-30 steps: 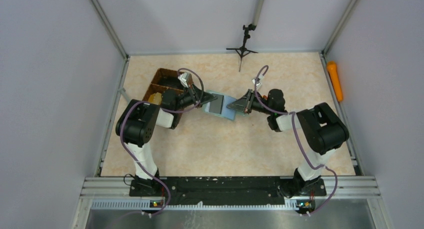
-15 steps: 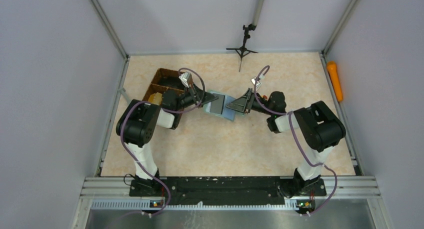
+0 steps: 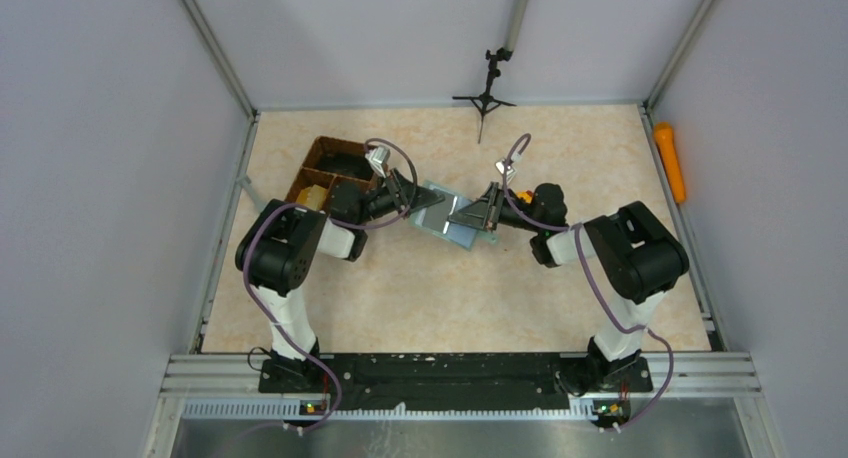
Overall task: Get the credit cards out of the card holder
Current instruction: Remove the credit card from the card holder.
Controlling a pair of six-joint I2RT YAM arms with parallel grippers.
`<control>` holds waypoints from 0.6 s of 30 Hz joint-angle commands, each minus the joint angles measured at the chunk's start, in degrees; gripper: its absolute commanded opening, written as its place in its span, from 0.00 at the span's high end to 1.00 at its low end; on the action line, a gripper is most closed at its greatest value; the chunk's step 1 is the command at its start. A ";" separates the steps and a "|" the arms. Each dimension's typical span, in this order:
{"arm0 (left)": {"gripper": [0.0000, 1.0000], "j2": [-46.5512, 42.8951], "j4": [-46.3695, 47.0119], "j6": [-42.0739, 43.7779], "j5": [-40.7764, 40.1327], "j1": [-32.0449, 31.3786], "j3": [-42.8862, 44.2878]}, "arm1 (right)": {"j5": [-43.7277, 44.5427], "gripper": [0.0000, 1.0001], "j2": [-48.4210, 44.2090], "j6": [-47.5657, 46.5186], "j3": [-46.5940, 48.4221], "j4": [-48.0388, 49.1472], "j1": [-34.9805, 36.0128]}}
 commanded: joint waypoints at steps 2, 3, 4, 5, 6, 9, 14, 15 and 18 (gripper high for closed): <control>0.70 -1.58 2.52 0.88 -0.02 -0.46 -0.07 | 0.53 0.99 -0.82 -2.25 1.87 -0.03 0.36; 0.66 -1.60 2.56 0.72 0.27 -0.18 0.00 | 0.73 1.00 -0.88 -2.31 1.70 -0.09 0.02; 0.63 -1.67 2.67 0.65 0.54 0.11 0.02 | 0.88 1.00 -1.04 -2.18 1.40 0.05 -0.25; 0.59 -1.80 2.76 0.45 0.70 0.45 -0.16 | 0.96 1.00 -1.07 -1.91 1.17 0.25 -0.67; 0.57 -2.03 2.92 0.41 0.79 0.65 -0.23 | 0.96 1.00 -0.94 -1.47 1.02 0.64 -0.89; 0.57 -2.42 2.66 0.65 0.87 1.13 -0.53 | 0.92 1.00 -0.79 -0.93 0.66 1.37 -1.50; 0.58 -2.54 2.59 0.50 1.37 2.06 -0.79 | 0.96 1.00 -0.97 -1.03 0.42 0.80 -2.21; 0.60 -2.53 2.67 0.47 1.42 2.26 -0.84 | 1.07 1.00 -1.10 -1.14 0.38 0.56 -2.41; 0.72 -2.39 2.33 0.69 1.68 2.48 -0.81 | 1.17 1.00 -1.40 -1.51 0.23 -0.11 -2.75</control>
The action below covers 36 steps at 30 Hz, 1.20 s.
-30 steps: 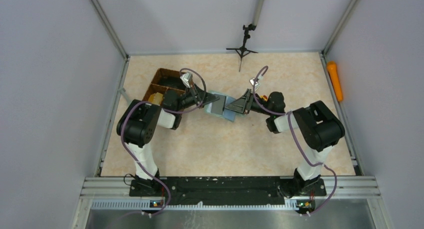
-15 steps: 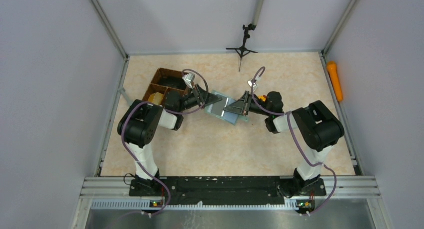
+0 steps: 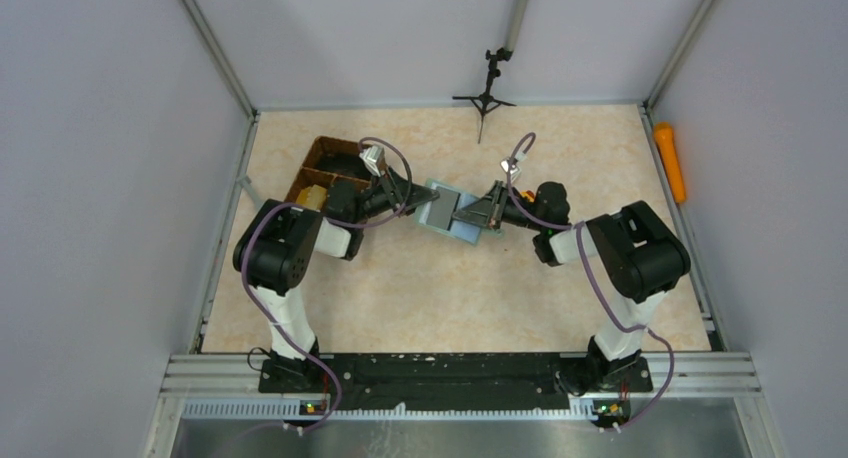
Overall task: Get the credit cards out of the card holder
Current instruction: Remove the credit card from the card holder.
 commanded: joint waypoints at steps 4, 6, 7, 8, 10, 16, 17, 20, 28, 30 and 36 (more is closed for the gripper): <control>0.85 -1.75 2.30 0.54 1.70 0.53 -0.12 | 0.50 1.00 -1.68 -0.92 0.29 1.66 -1.20; 0.94 -1.60 2.27 0.53 1.90 0.53 0.06 | 0.56 1.00 -1.76 -0.87 0.13 1.67 -1.40; 0.98 -1.64 2.26 0.51 1.91 0.58 0.03 | 0.50 1.00 -1.82 -0.82 0.07 1.74 -1.50; 1.00 -1.60 2.26 0.45 1.94 0.60 0.09 | 0.54 1.00 -1.90 -0.76 -0.03 1.79 -1.65; 1.00 -1.54 2.33 0.22 2.03 0.77 0.07 | 0.57 1.00 -2.18 -0.80 -0.26 1.84 -2.01; 1.00 -0.96 5.88 -2.62 2.43 2.25 -0.28 | 0.91 1.00 -2.39 -0.59 -0.74 1.71 -2.72; 1.00 -0.85 6.19 -2.88 2.50 2.43 -0.36 | 0.84 1.00 -2.38 -0.60 -0.76 1.78 -2.80; 1.00 -0.85 6.82 -3.35 2.50 2.79 -0.50 | 0.84 1.00 -2.47 -0.59 -0.71 1.71 -2.88; 1.00 -1.07 6.99 -3.42 2.42 3.12 -0.76 | 1.09 1.00 -2.97 -0.46 -1.29 2.00 -3.45; 1.00 -1.14 7.15 -3.63 2.44 3.17 -0.74 | 1.21 1.00 -3.17 -0.46 -1.44 1.95 -3.67; 1.00 -0.19 9.39 -5.13 2.22 3.02 -0.76 | 0.57 1.00 -3.01 0.54 -1.51 3.94 -3.75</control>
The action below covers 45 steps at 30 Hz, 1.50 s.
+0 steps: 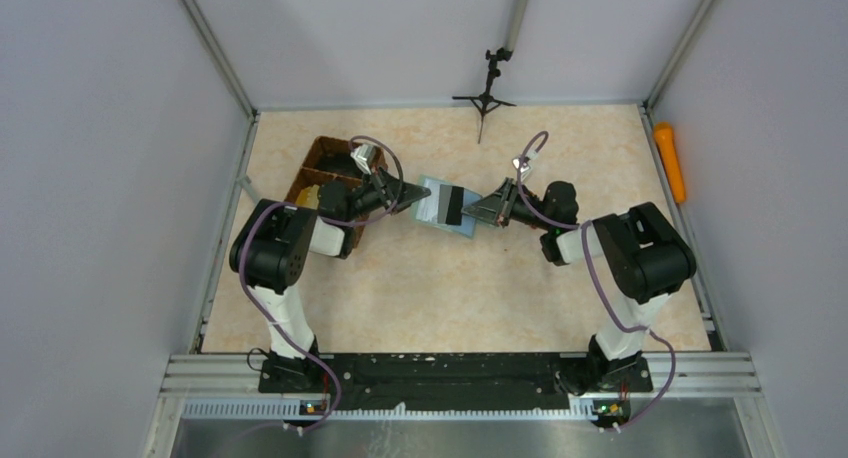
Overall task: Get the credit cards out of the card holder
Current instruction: Remove the credit card from the card holder.
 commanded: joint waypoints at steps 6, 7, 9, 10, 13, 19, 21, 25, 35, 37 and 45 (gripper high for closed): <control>1.00 1.65 10.60 -4.48 0.29 -0.58 0.24 | -0.91 0.84 -0.76 3.00 -0.60 9.27 -0.14; 1.00 1.77 10.92 -4.75 0.30 -0.66 0.34 | -0.94 0.78 -0.52 3.30 -0.65 9.91 -0.05; 1.00 1.88 11.27 -5.05 0.34 -0.68 0.37 | -0.86 0.67 -0.33 3.62 -0.79 10.59 0.16; 1.00 1.80 11.23 -5.18 0.34 -0.76 0.43 | -0.79 0.63 -0.35 3.52 -0.76 10.46 0.27; 1.00 1.41 11.28 -5.41 0.55 -1.01 0.59 | -0.78 0.58 -0.26 2.94 -0.44 9.70 0.85; 1.00 1.59 11.28 -5.41 0.54 -1.47 0.75 | -1.49 0.64 0.13 3.27 0.21 10.02 1.63; 1.00 1.63 11.28 -5.41 0.60 -1.47 0.82 | -1.62 0.75 0.26 3.57 0.25 10.54 1.59; 1.00 1.18 11.19 -5.35 1.05 -0.88 0.89 | -1.71 1.00 0.27 3.92 0.42 10.65 1.55; 1.00 -7.89 -0.71 2.14 2.00 4.59 -1.79 | -1.67 1.00 -0.42 4.09 -0.34 10.49 -0.25; 1.00 -10.43 -5.02 4.40 1.87 5.08 -1.91 | -1.71 1.00 -1.37 2.16 -0.17 8.30 -0.53; 1.00 -25.55 -28.29 11.25 -0.06 12.53 -2.23 | 11.58 1.00 -16.32 -25.38 7.38 -35.22 0.90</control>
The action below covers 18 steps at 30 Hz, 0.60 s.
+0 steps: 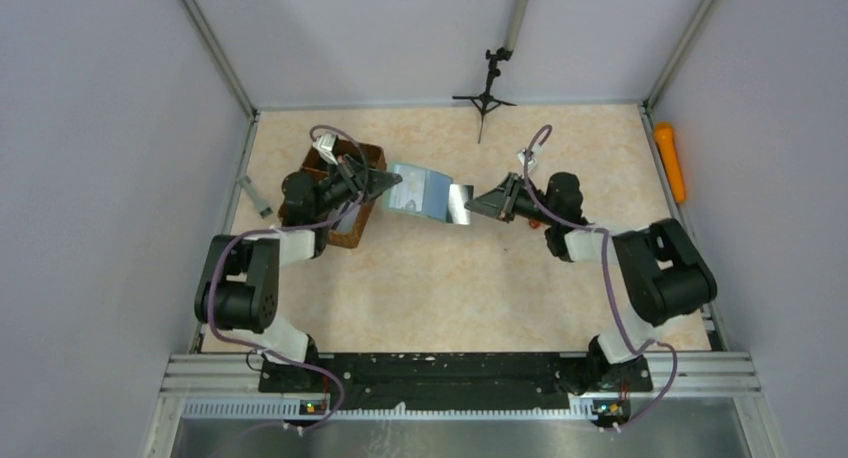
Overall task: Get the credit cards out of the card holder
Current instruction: Remove the credit card from the card holder, then place the credit card in the storage box.
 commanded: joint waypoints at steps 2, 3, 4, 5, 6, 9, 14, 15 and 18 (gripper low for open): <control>1.00 -12.86 -23.68 9.54 -3.94 4.74 1.13 | 10.89 1.00 -7.80 -18.84 8.65 -24.81 2.72; 1.00 -14.84 -28.68 11.95 -5.22 5.11 1.65 | 12.57 1.00 -7.63 -20.70 11.18 -27.90 3.79; 1.00 -16.61 -32.71 13.56 -6.34 5.92 1.99 | 14.06 1.00 -7.11 -22.54 13.32 -31.16 5.05; 1.00 -18.24 -36.36 14.67 -7.43 7.09 2.23 | 15.47 1.00 -6.31 -24.43 15.79 -33.97 6.33; 1.00 -20.01 -39.53 15.41 -8.48 7.93 2.31 | 17.30 1.00 -5.36 -26.27 18.29 -36.69 7.53; 1.00 -24.53 -46.90 17.51 -10.97 10.70 2.89 | 21.54 1.00 -2.14 -30.91 25.68 -43.55 10.76; 1.00 -31.80 -61.97 24.62 -17.10 16.73 7.96 | 27.61 1.00 5.54 -36.59 37.77 -49.65 15.55; 1.00 -32.96 -65.48 25.78 -18.93 17.37 9.35 | 28.35 1.00 7.29 -37.02 40.21 -50.23 16.27; 1.00 -36.49 -72.70 28.76 -24.87 19.61 12.09 | 29.32 1.00 12.31 -37.65 46.76 -50.69 17.98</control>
